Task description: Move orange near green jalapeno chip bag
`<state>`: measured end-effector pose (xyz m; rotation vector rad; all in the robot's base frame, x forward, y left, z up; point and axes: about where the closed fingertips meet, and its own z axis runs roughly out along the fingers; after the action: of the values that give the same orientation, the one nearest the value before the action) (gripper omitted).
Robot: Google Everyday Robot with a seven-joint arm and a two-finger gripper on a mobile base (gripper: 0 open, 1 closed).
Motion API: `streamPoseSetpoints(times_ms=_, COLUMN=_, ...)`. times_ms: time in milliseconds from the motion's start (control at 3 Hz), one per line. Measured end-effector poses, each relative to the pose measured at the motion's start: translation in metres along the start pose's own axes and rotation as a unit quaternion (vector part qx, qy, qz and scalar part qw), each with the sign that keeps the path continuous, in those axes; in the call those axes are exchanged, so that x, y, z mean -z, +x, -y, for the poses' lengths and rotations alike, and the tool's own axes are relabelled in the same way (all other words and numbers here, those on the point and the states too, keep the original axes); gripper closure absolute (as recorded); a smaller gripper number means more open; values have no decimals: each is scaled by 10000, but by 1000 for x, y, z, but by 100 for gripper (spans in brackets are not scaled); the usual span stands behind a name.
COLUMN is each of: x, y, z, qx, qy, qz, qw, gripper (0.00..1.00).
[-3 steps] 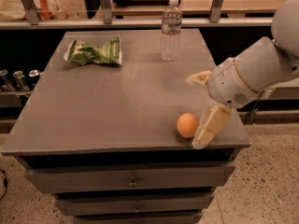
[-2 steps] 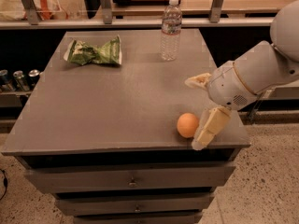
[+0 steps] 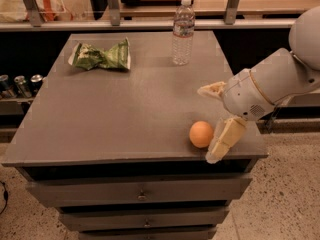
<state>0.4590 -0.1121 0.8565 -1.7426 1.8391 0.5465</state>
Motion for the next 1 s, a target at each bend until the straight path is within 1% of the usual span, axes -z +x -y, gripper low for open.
streamPoseSetpoints(times_ms=333, x=-2, y=3, z=-1, qx=-20, qy=-40, qz=34, qw=10000, gripper=17)
streamPoseSetpoints(times_ms=1000, x=-5, y=10, z=-2, qx=-123, qy=-102, qz=26, qw=9999, gripper=64)
